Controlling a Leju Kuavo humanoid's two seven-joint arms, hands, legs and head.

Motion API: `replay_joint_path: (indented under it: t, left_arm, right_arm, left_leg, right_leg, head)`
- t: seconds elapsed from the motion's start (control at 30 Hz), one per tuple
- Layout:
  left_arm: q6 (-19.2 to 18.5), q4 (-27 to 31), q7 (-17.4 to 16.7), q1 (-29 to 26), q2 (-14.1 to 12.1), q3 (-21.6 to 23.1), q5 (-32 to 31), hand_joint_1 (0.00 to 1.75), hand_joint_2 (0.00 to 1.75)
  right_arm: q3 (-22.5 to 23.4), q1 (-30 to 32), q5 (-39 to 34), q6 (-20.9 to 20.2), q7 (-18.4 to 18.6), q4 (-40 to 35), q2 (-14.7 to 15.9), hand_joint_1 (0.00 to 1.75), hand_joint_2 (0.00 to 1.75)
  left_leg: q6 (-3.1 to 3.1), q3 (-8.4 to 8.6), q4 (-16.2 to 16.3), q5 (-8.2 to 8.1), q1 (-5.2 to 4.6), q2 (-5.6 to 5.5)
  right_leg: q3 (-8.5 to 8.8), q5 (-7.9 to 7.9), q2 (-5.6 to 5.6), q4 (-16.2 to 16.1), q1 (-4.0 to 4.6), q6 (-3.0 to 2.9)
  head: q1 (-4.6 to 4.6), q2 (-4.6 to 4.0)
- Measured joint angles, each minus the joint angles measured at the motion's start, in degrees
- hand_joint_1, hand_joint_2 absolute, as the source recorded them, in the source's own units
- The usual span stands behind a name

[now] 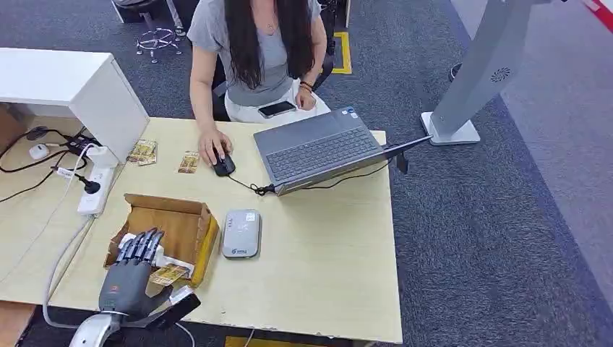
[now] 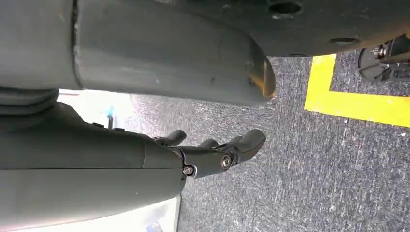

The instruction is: Pass the card to the sensor for recognition and then transmit it.

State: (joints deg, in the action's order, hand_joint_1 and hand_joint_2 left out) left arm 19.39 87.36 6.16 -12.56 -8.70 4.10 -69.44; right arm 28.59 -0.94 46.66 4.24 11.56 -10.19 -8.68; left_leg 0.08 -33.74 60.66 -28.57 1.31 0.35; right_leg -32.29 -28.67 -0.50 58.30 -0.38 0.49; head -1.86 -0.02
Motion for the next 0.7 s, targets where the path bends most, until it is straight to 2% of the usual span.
replay_joint_path:
  t: [0.27, 0.63, 0.7]
  left_arm:
    - [2.4, 6.3, -1.5, -3.4, -1.8, 5.5, -1.0, 0.0, 1.75]
    - [2.1, 10.1, -3.3, -5.1, -3.5, 8.0, -1.1, 0.0, 1.75]
    - [1.6, 10.6, -4.8, -5.1, -4.0, 8.6, -0.9, 0.0, 1.75]
  right_arm:
    - [0.9, 0.0, -0.4, 0.5, 0.0, 0.0, -0.1, 0.0, 0.0]
    - [1.5, 0.0, -0.6, 0.5, -0.2, -0.1, -0.2, 0.0, 0.0]
    - [1.6, 0.0, -0.6, 0.5, -0.2, -0.1, -0.2, 0.0, 0.0]
  left_leg:
    - [0.0, -0.01, 0.0, 0.0, 0.0, -0.01]
    - [0.0, -0.01, 0.0, 0.0, 0.0, -0.01]
    - [0.0, -0.01, 0.0, 0.0, 0.0, -0.01]
  right_leg:
    - [-0.01, -0.02, -0.01, 0.0, 0.0, 0.0]
    - [0.0, -0.01, 0.0, 0.0, 0.0, 0.0]
    - [0.0, -0.01, 0.0, 0.0, 0.0, 0.0]
  head:
    - [0.0, 0.0]
    - [0.09, 0.0]
    - [0.07, 0.0]
